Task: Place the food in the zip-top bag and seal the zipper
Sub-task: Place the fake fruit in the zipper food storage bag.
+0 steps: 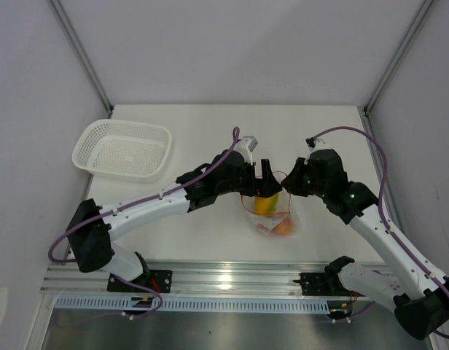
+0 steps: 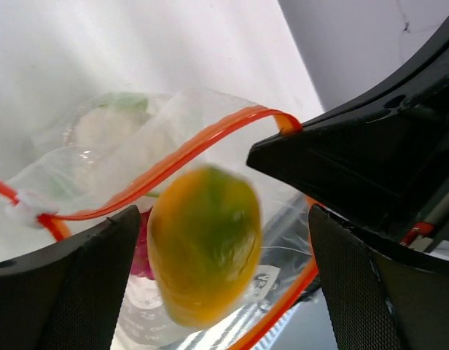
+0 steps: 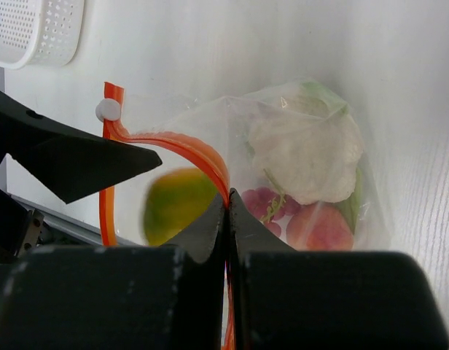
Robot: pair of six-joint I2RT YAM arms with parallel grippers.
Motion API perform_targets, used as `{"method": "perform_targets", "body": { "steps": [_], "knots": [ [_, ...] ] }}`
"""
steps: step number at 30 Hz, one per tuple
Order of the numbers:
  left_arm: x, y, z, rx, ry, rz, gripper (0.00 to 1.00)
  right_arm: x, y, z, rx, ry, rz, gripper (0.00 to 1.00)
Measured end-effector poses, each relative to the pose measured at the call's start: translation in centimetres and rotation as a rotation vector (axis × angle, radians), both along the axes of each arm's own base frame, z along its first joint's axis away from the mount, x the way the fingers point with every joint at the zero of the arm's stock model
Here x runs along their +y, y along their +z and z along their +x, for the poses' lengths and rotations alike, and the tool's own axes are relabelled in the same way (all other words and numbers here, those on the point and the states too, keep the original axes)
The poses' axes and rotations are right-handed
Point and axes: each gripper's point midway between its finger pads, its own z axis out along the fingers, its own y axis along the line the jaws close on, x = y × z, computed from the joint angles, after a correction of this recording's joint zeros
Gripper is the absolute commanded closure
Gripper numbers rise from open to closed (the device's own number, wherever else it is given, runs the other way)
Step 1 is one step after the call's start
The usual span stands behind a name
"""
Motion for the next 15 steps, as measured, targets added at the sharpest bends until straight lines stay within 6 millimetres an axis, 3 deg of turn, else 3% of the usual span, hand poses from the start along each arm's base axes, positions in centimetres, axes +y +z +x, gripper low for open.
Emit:
{"method": "perform_targets", "body": {
  "steps": [5, 8, 15],
  "knots": [
    [1.2, 0.5, 0.5, -0.079, 0.010, 0.050, 0.00, 0.0, 0.2, 0.0, -0.003, 0.001, 0.001, 1.00],
    [2.2, 1.9, 0.8, -0.191, -0.016, 0.085, 0.00, 0.0, 0.3, 0.0, -0.010, 0.006, -0.003, 1.00],
    [7.3, 8.9, 2.5, -0.492, 0.048, 0.126, 0.00, -0.1, 0.6, -0.2, -0.011, 0.021, -0.016, 1.00]
  ]
}}
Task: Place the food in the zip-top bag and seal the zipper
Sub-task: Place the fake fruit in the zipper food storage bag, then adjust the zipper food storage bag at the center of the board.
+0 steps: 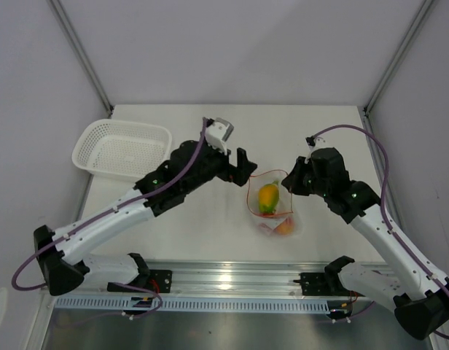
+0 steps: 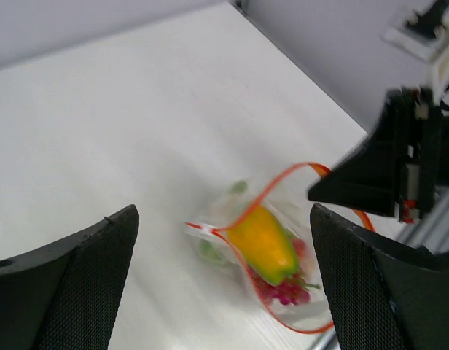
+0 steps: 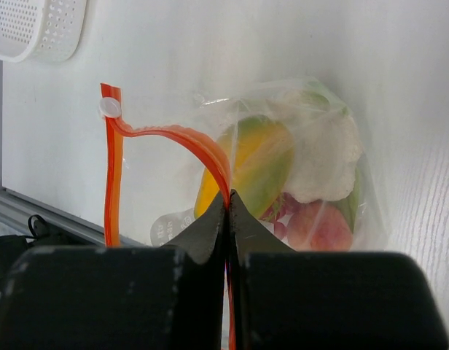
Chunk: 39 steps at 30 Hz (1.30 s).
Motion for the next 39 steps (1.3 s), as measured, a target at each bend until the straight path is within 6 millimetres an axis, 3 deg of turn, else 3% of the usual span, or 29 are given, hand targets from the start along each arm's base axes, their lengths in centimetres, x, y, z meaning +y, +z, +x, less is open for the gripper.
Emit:
{"method": "perform_targets", "body": {
  "steps": [3, 5, 8, 9, 13, 15, 22, 28, 33, 39],
  "knots": [
    [3.1, 2.2, 2.0, -0.071, 0.047, -0.015, 0.01, 0.1, 0.1, -0.2, 0.000, 0.016, -0.002, 1.00],
    [4.3, 2.2, 3.3, -0.089, 0.056, -0.018, 0.04, 0.3, 0.2, -0.4, 0.003, 0.032, 0.003, 1.00],
    [5.0, -0.8, 4.4, -0.064, 0.001, -0.002, 0.32, 0.7, 0.2, -0.7, 0.009, 0.075, 0.017, 1.00],
    [5.0, -2.3, 4.4, -0.038, -0.031, 0.009, 0.33, 0.7, 0.2, -0.8, 0.013, 0.084, 0.023, 1.00],
    [3.9, -7.3, 3.6, 0.058, -0.166, 0.012, 0.31, 0.9, 0.3, -1.0, 0.030, 0.137, 0.054, 1.00],
    [3.1, -8.4, 2.4, 0.079, -0.248, -0.024, 0.27, 1.1, 0.4, -1.0, 0.043, 0.162, 0.076, 1.00],
    [1.1, -8.5, -0.6, 0.044, -0.458, -0.136, 0.18, 2.2, 1.0, -1.3, 0.071, 0.250, 0.130, 1.00],
    [0.7, -9.4, -0.3, 0.029, -0.469, -0.151, 0.16, 2.5, 1.2, -1.7, 0.074, 0.285, 0.147, 1.00],
    [1.2, -10.4, 0.7, 0.046, -0.383, -0.161, 0.19, 2.4, 1.1, -1.9, 0.081, 0.291, 0.143, 1.00],
    [1.6, -10.2, 1.3, 0.151, -0.286, -0.200, 0.26, 2.3, 1.2, -2.0, 0.077, 0.288, 0.144, 1.00]
  ]
}}
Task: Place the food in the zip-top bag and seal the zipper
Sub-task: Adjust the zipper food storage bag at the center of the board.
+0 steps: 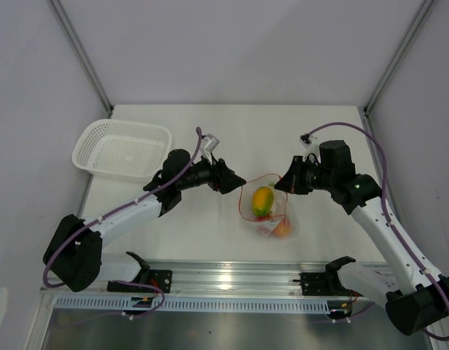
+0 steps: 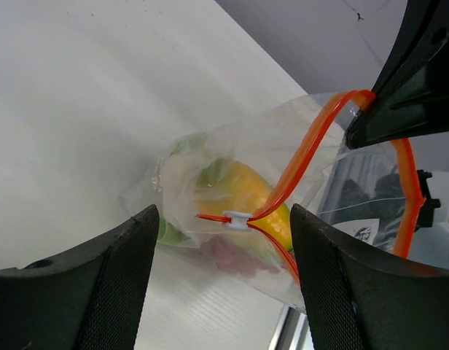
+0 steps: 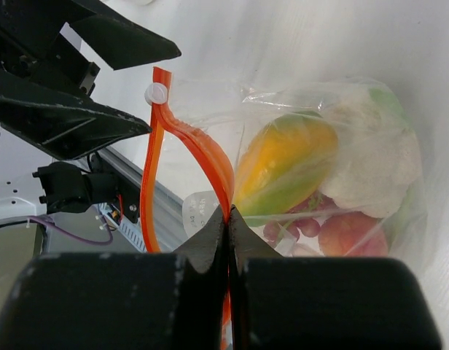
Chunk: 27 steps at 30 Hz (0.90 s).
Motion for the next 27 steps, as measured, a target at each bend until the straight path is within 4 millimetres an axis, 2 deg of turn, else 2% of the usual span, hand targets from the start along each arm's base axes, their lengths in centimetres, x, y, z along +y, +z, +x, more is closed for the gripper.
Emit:
{"method": "perform_targets", "body": {
  "steps": [4, 7, 10, 15, 18, 19, 20, 24, 27],
  "knots": [
    [-0.2, 0.6, -0.2, 0.100, 0.015, -0.028, 0.28, -0.1, -0.2, -0.1, 0.003, -0.002, -0.002, 1.00],
    [-0.1, 0.4, -0.5, 0.150, 0.026, -0.033, 0.24, -0.1, -0.2, -0.1, 0.002, -0.003, -0.003, 1.00],
    [0.1, 0.3, -0.5, 0.165, 0.041, -0.027, 0.20, -0.1, -0.2, -0.1, 0.002, -0.003, -0.002, 1.00],
    [-0.2, 0.7, -1.0, 0.147, 0.001, -0.037, 0.21, -0.1, -0.2, -0.1, 0.003, -0.002, -0.001, 1.00],
    [-0.3, 1.1, -0.9, 0.136, 0.002, -0.048, 0.25, -0.1, -0.2, -0.1, 0.004, -0.002, -0.002, 1.00],
    [-0.2, 1.1, -0.8, 0.140, 0.013, -0.047, 0.34, -0.1, -0.2, -0.1, 0.005, -0.002, -0.002, 1.00],
    [0.0, 0.9, -0.6, 0.156, 0.034, -0.044, 0.37, -0.1, -0.2, -0.1, 0.005, -0.003, -0.002, 1.00],
    [1.0, 0.2, -0.8, 0.241, 0.113, -0.022, 0.40, -0.2, -0.1, -0.1, 0.002, -0.010, -0.004, 1.00],
    [1.6, 0.4, -2.1, 0.280, 0.151, -0.030, 0.40, -0.3, -0.2, 0.0, 0.002, -0.019, -0.009, 1.00]
  ]
}}
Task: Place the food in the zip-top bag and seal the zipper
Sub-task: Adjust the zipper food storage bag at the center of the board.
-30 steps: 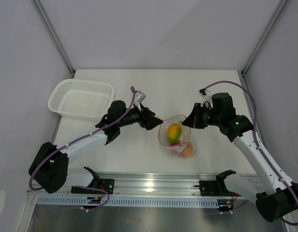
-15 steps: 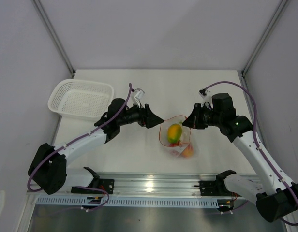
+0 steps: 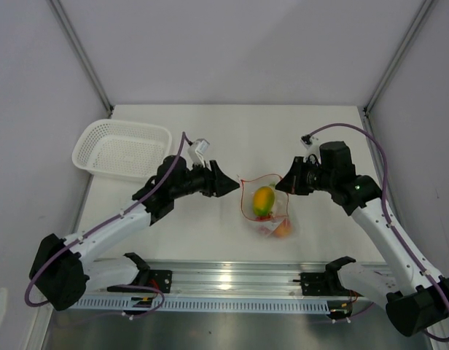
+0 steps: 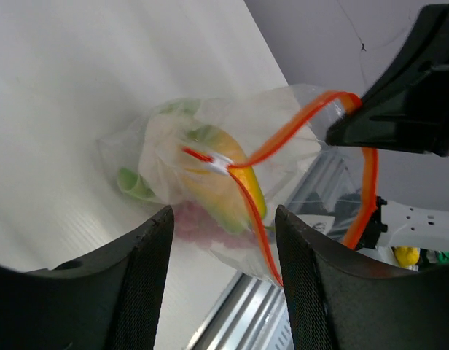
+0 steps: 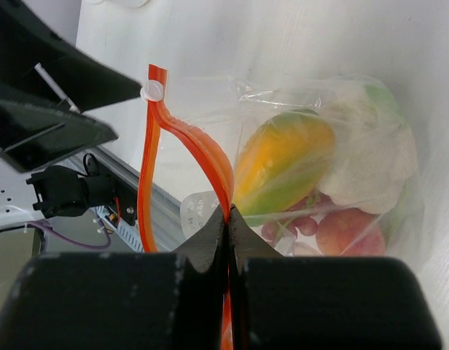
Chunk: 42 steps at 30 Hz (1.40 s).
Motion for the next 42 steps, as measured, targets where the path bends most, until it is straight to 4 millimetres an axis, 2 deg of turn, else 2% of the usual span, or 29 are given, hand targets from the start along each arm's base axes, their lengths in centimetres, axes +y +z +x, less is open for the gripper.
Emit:
{"method": "perform_targets", "body": {
  "steps": [5, 12, 15, 16, 18, 19, 21, 30, 33, 38, 41, 42],
  "knots": [
    [-0.9, 1.2, -2.7, 0.024, -0.035, -0.028, 0.41, 0.0, -0.5, -0.2, 0.019, -0.010, 0.006, 1.00],
    [-2.7, -1.6, -4.2, 0.139, -0.090, 0.010, 0.47, 0.6, -0.7, -1.3, 0.024, 0.009, 0.011, 1.00],
    [-3.4, -3.1, -4.6, 0.192, -0.105, 0.049, 0.58, 1.0, -0.8, -2.2, 0.020, 0.027, 0.010, 1.00],
    [-3.6, -3.4, -4.6, 0.203, -0.108, 0.058, 0.66, 1.1, -0.8, -2.4, 0.021, 0.031, 0.012, 1.00],
    [-3.8, -3.7, -4.5, 0.220, -0.110, 0.069, 0.76, 1.2, -1.0, -2.9, 0.024, 0.036, 0.012, 1.00],
    [-4.0, -3.7, -4.4, 0.228, -0.112, 0.075, 0.87, 1.2, -1.1, -3.1, 0.027, 0.038, 0.012, 1.00],
    [-4.6, -3.1, -4.0, 0.234, -0.120, 0.079, 0.99, 1.3, -1.5, -3.6, 0.036, 0.043, 0.007, 1.00],
    [-7.4, 2.9, -1.5, 0.122, -0.211, 0.091, 0.99, 2.6, -1.7, -6.8, 0.063, 0.101, 0.030, 1.00],
    [-8.2, 4.1, -1.2, 0.082, -0.285, 0.092, 0.99, 3.7, -1.5, -7.7, 0.070, 0.130, 0.051, 1.00],
    [-8.0, 3.4, -1.9, 0.089, -0.412, 0.093, 0.99, 6.0, -2.1, -8.3, 0.096, 0.168, 0.065, 1.00],
    [-7.7, 2.6, -2.0, 0.110, -0.453, 0.093, 1.00, 6.8, -2.8, -7.9, 0.108, 0.154, 0.054, 0.93],
    [-7.6, 2.4, -2.0, 0.116, -0.463, 0.090, 0.99, 6.9, -3.0, -7.7, 0.112, 0.145, 0.051, 0.84]
  ]
}}
